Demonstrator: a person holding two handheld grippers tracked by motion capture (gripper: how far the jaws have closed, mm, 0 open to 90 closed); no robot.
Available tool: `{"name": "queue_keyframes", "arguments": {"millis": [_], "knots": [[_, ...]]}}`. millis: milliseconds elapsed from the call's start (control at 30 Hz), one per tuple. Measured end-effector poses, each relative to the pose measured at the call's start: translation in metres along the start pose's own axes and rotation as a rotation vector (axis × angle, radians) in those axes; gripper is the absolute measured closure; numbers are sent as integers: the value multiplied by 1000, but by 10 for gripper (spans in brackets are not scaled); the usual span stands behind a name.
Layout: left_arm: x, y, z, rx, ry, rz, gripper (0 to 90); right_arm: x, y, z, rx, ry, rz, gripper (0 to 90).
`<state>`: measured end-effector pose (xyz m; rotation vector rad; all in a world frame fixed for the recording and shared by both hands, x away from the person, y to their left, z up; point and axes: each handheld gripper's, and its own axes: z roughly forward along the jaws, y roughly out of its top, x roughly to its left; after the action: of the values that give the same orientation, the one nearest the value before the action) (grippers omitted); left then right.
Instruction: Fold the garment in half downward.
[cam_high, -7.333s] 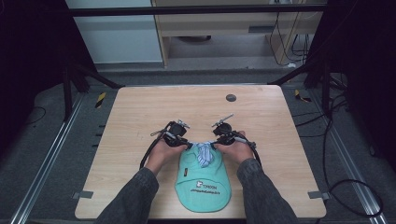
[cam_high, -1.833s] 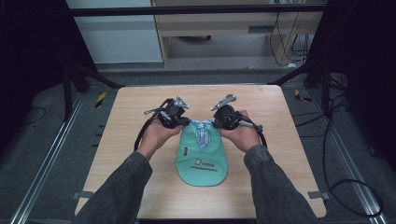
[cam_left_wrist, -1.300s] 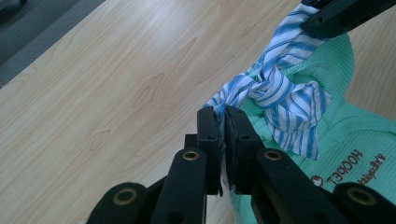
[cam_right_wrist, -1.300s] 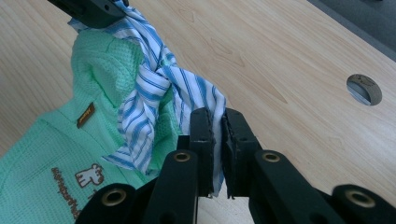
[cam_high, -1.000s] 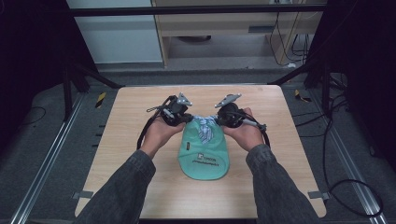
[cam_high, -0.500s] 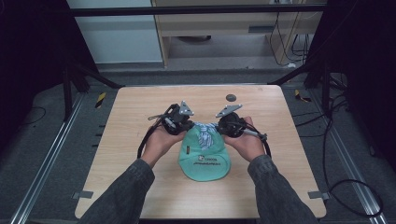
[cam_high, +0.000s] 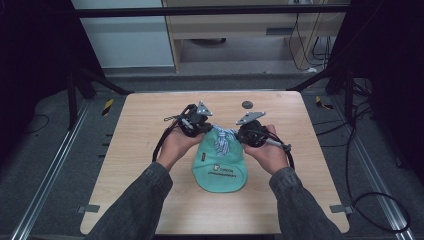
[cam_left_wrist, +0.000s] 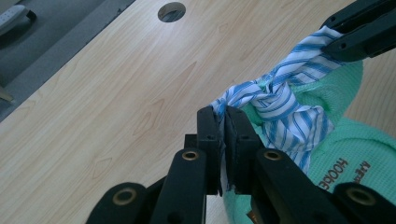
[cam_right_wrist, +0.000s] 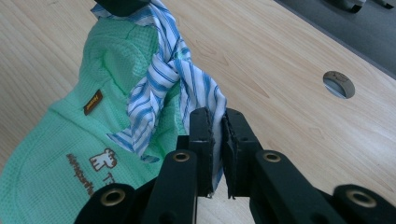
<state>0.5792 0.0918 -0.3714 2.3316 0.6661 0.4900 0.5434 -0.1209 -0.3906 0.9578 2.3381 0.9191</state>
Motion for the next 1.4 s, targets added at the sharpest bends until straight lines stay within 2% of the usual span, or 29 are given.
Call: {"name": "queue_keyframes", "arguments": {"millis": [133,367,700,1400], "knots": [[-6,-4,-1,2,-3,11,854,3,-5,-2,8,3,-11,827],[-22,-25,-2,8,-6,8,853,12,-18,1,11,17,-17,822],[-30,-40,-6,6,-27,-19,853,19,-23,5,22,40,-25,813],[-43,-55,-9,8,-61,-10,853,26,-32,-2,33,77,-45,819]]}}
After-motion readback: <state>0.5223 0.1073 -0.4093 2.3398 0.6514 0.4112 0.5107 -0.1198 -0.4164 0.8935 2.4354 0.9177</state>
